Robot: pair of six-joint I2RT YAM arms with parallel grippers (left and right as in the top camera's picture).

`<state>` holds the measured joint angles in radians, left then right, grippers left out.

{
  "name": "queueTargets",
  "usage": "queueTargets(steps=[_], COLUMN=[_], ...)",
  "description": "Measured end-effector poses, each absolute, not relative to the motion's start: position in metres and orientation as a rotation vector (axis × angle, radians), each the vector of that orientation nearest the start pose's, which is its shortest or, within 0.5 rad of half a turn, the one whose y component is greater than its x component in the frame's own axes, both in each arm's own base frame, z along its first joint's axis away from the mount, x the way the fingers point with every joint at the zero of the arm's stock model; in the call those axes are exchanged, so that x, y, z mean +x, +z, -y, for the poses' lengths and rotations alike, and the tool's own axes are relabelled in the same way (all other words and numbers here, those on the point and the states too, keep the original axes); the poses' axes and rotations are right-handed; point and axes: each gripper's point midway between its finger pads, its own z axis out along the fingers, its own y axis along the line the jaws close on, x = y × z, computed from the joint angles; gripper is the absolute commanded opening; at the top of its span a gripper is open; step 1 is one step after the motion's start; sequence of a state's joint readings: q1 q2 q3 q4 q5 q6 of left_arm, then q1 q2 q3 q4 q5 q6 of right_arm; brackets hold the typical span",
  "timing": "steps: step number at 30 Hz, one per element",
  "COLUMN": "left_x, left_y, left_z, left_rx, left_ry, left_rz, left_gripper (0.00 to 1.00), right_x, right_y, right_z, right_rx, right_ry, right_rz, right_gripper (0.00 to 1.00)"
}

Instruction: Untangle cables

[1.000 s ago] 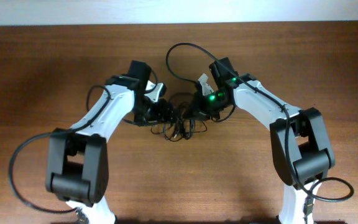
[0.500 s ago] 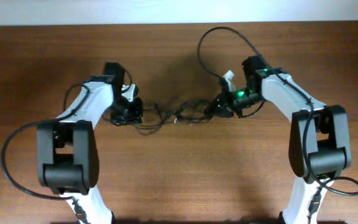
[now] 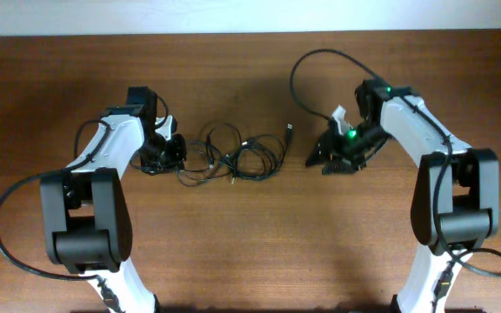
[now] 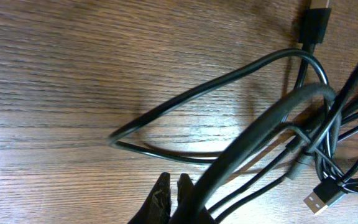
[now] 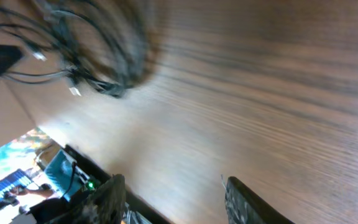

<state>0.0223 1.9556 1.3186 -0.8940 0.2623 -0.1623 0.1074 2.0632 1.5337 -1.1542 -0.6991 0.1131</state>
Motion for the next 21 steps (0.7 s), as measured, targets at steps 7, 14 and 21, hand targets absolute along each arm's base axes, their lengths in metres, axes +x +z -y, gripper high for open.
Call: queueTargets(steps=[7,14,21], left_x=[0.365,0.366,0.366], left_y=[0.021,0.021,0.021], left_z=[0.051,0.053,0.057], left_rx=[-0.207,-0.193,-0.179], left_ry=[-0.399,-0.398,-0.399], left_rz=[-3.072,-3.068,-3.07], left_gripper=[0.0,0.01,0.02], right_x=[0.357,0.351,0.367], right_y=[0.131,0.107,0.077], right_z=[-0.203,-0.257,-0.277], right_rx=[-0.303,-0.378,-0.173], right_ry=[1.086,0.945,0.746], right_rz=[-2.953,-2.944,-2.92], right_gripper=[0.52,0.42,0.35])
